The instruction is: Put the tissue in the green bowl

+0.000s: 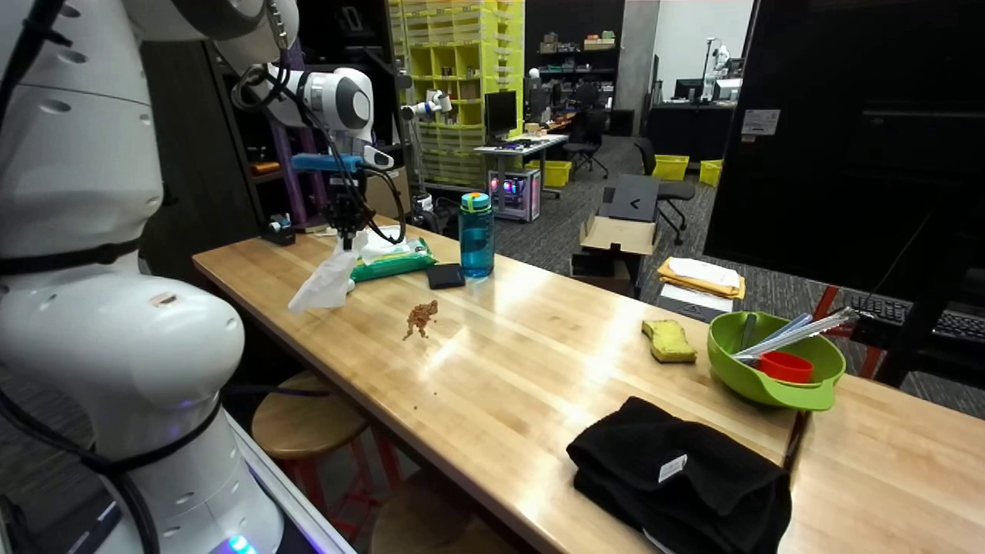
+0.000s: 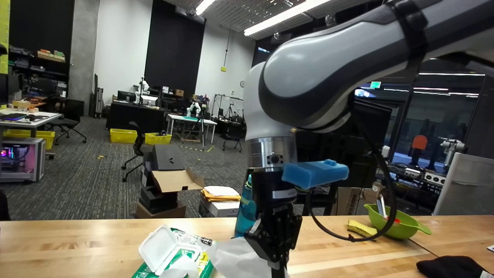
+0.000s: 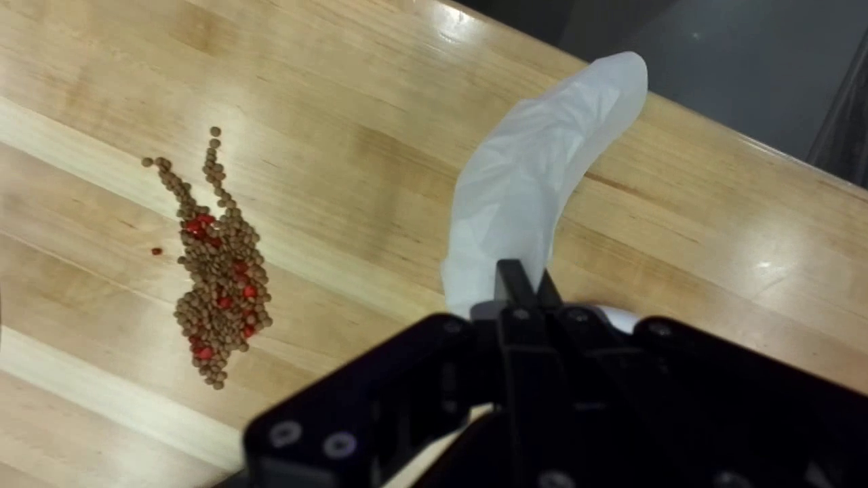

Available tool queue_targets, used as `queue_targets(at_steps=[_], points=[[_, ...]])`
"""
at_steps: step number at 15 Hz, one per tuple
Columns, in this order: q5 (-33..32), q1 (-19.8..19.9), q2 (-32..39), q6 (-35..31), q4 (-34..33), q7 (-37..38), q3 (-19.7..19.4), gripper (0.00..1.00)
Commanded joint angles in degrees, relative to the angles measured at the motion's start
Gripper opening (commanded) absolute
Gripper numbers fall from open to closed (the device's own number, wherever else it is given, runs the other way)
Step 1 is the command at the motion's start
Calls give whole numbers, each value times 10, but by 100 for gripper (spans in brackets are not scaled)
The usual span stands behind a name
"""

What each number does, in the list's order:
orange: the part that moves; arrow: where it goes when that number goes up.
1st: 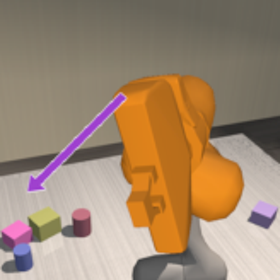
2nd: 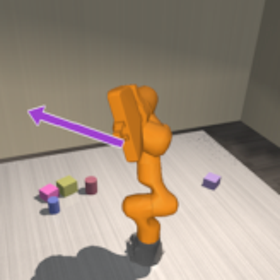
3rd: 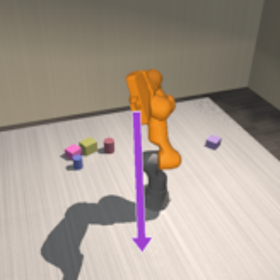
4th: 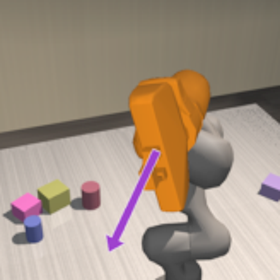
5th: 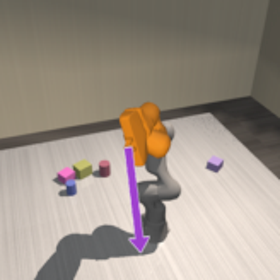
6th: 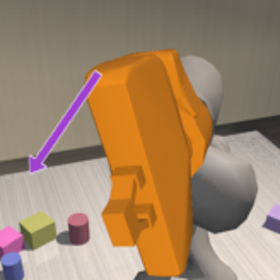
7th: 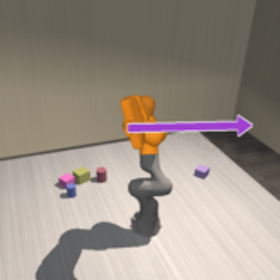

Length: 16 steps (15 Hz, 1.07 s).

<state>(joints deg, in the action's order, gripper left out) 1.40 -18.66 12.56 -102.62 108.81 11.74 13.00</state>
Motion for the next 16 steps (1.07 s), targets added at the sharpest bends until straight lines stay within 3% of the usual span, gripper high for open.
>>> queue_targets(at_steps=[1,9,16], points=[[-7,18,-92,-39,96,7,-3,0],[-16,76,-255,-83,242,-18,-28,0],[-42,124,-355,-102,319,-55,-68,0]])
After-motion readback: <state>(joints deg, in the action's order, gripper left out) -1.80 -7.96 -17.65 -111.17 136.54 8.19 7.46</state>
